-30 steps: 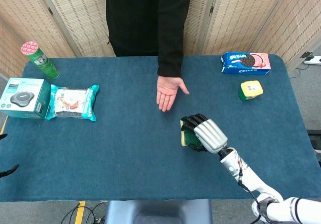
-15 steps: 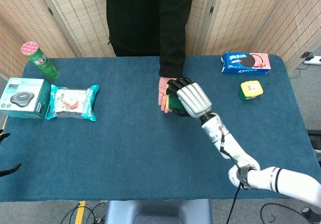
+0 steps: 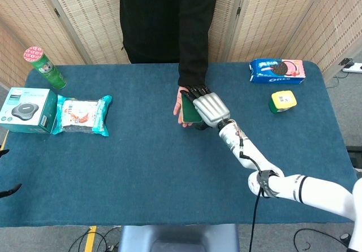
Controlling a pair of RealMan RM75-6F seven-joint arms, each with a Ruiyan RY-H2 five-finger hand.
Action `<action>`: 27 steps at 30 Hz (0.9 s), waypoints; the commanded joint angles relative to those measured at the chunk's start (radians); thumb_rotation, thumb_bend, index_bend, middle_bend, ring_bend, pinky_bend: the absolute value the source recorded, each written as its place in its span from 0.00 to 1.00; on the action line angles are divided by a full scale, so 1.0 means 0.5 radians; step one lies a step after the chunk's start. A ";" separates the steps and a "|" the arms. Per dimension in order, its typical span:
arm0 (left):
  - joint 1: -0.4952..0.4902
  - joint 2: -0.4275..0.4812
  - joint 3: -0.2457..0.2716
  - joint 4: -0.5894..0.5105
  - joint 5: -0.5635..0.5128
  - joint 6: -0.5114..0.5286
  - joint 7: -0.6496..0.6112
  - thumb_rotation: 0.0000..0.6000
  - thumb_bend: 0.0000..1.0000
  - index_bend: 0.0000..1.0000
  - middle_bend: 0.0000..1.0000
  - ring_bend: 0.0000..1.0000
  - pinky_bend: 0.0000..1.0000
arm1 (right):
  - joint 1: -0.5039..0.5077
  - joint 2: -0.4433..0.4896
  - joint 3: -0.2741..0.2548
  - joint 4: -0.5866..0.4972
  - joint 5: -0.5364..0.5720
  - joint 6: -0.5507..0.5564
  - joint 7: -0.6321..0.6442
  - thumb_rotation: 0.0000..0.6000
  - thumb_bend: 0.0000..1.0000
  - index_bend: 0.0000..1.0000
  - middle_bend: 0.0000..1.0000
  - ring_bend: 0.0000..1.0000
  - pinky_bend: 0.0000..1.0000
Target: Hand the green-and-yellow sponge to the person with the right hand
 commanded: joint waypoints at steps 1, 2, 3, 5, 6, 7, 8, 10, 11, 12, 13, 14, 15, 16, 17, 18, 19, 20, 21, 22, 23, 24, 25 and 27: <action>0.000 -0.001 0.001 -0.004 0.005 0.004 0.002 1.00 0.20 0.19 0.10 0.11 0.16 | -0.027 0.150 -0.062 -0.176 0.062 0.047 -0.028 1.00 0.11 0.00 0.00 0.00 0.00; 0.002 0.000 0.001 -0.007 0.007 0.009 0.003 1.00 0.20 0.19 0.10 0.11 0.16 | -0.048 0.201 -0.078 -0.235 0.050 0.068 -0.031 1.00 0.11 0.00 0.00 0.00 0.00; 0.004 0.000 0.002 -0.009 0.010 0.016 0.011 1.00 0.20 0.19 0.10 0.11 0.16 | -0.089 0.277 -0.102 -0.332 0.011 0.112 -0.036 1.00 0.11 0.00 0.00 0.00 0.00; 0.008 0.001 0.003 -0.013 0.011 0.024 0.016 1.00 0.20 0.19 0.10 0.11 0.16 | -0.187 0.407 -0.151 -0.521 -0.100 0.206 -0.026 1.00 0.11 0.00 0.00 0.00 0.00; 0.011 0.002 0.001 -0.016 0.009 0.031 0.015 1.00 0.20 0.19 0.10 0.11 0.16 | -0.274 0.506 -0.201 -0.664 -0.195 0.276 -0.012 1.00 0.11 0.00 0.00 0.00 0.00; 0.013 0.002 -0.001 -0.017 0.008 0.036 0.018 1.00 0.20 0.19 0.10 0.11 0.16 | -0.352 0.577 -0.245 -0.768 -0.284 0.342 0.005 1.00 0.11 0.00 0.00 0.00 0.00; 0.015 0.002 -0.003 -0.021 0.007 0.044 0.020 1.00 0.20 0.19 0.10 0.11 0.16 | -0.442 0.632 -0.297 -0.854 -0.400 0.426 0.025 1.00 0.11 0.00 0.00 0.00 0.00; 0.024 -0.002 -0.007 -0.034 0.016 0.077 0.035 1.00 0.20 0.19 0.10 0.11 0.16 | -0.677 0.704 -0.470 -0.945 -0.744 0.654 0.065 1.00 0.11 0.00 0.00 0.00 0.00; 0.030 -0.005 -0.005 -0.046 0.034 0.105 0.055 1.00 0.20 0.19 0.10 0.11 0.16 | -0.823 0.699 -0.575 -0.923 -0.956 0.817 0.109 1.00 0.11 0.00 0.00 0.00 0.00; 0.036 -0.009 -0.001 -0.058 0.056 0.132 0.077 1.00 0.20 0.19 0.10 0.11 0.16 | -0.932 0.675 -0.651 -0.869 -1.115 0.950 0.150 1.00 0.11 0.00 0.00 0.00 0.00; 0.043 -0.013 0.007 -0.072 0.087 0.163 0.104 1.00 0.20 0.19 0.10 0.11 0.16 | -1.039 0.636 -0.720 -0.786 -1.262 1.090 0.197 1.00 0.11 0.00 0.00 0.00 0.00; 0.052 -0.021 0.021 -0.090 0.141 0.209 0.141 1.00 0.20 0.19 0.10 0.11 0.16 | -1.170 0.569 -0.797 -0.642 -1.422 1.270 0.252 1.00 0.11 0.00 0.00 0.00 0.00; 0.059 -0.027 0.033 -0.102 0.184 0.242 0.170 1.00 0.20 0.19 0.10 0.11 0.16 | -1.260 0.514 -0.841 -0.524 -1.509 1.394 0.284 1.00 0.11 0.00 0.00 0.00 0.00; 0.065 -0.033 0.046 -0.114 0.224 0.271 0.200 1.00 0.20 0.19 0.10 0.11 0.16 | -1.345 0.455 -0.873 -0.407 -1.567 1.509 0.311 1.00 0.11 0.00 0.00 0.00 0.00; 0.072 -0.043 0.060 -0.128 0.270 0.304 0.239 1.00 0.20 0.19 0.10 0.11 0.16 | -1.444 0.381 -0.907 -0.259 -1.616 1.633 0.340 1.00 0.11 0.00 0.00 0.00 0.00; 0.076 -0.052 0.068 -0.136 0.298 0.324 0.271 1.00 0.20 0.19 0.10 0.11 0.16 | -1.509 0.332 -0.927 -0.161 -1.640 1.708 0.366 1.00 0.11 0.00 0.00 0.00 0.00; 0.078 -0.062 0.075 -0.143 0.320 0.339 0.305 1.00 0.20 0.19 0.10 0.11 0.16 | -1.566 0.289 -0.940 -0.074 -1.656 1.774 0.396 1.00 0.11 0.00 0.00 0.00 0.00; 0.079 -0.074 0.085 -0.152 0.348 0.349 0.347 1.00 0.20 0.19 0.10 0.11 0.16 | -1.626 0.242 -0.950 0.026 -1.677 1.844 0.431 1.00 0.11 0.00 0.00 0.00 0.00; 0.076 -0.083 0.093 -0.158 0.366 0.351 0.371 1.00 0.20 0.19 0.10 0.11 0.16 | -1.662 0.215 -0.953 0.087 -1.688 1.885 0.455 1.00 0.11 0.00 0.00 0.00 0.00; 0.073 -0.090 0.101 -0.164 0.381 0.346 0.390 1.00 0.20 0.19 0.10 0.11 0.16 | -1.691 0.193 -0.951 0.138 -1.697 1.921 0.477 1.00 0.11 0.00 0.00 0.00 0.00; 0.068 -0.096 0.108 -0.171 0.392 0.336 0.407 1.00 0.20 0.19 0.10 0.11 0.16 | -1.715 0.177 -0.947 0.170 -1.699 1.945 0.491 1.00 0.11 0.00 0.00 0.00 0.00; 0.059 -0.101 0.118 -0.178 0.407 0.320 0.424 1.00 0.20 0.19 0.10 0.11 0.16 | -1.733 0.181 -0.951 0.186 -1.712 1.954 0.489 1.00 0.11 0.00 0.00 0.00 0.00; 0.051 -0.104 0.126 -0.182 0.420 0.305 0.424 1.00 0.20 0.19 0.10 0.11 0.16 | -1.743 0.188 -0.946 0.187 -1.731 1.974 0.500 1.00 0.11 0.00 0.00 0.00 0.00; 0.035 -0.105 0.140 -0.186 0.435 0.271 0.422 1.00 0.20 0.19 0.10 0.11 0.16 | -1.770 0.188 -0.923 0.196 -1.758 2.031 0.540 1.00 0.12 0.00 0.00 0.00 0.00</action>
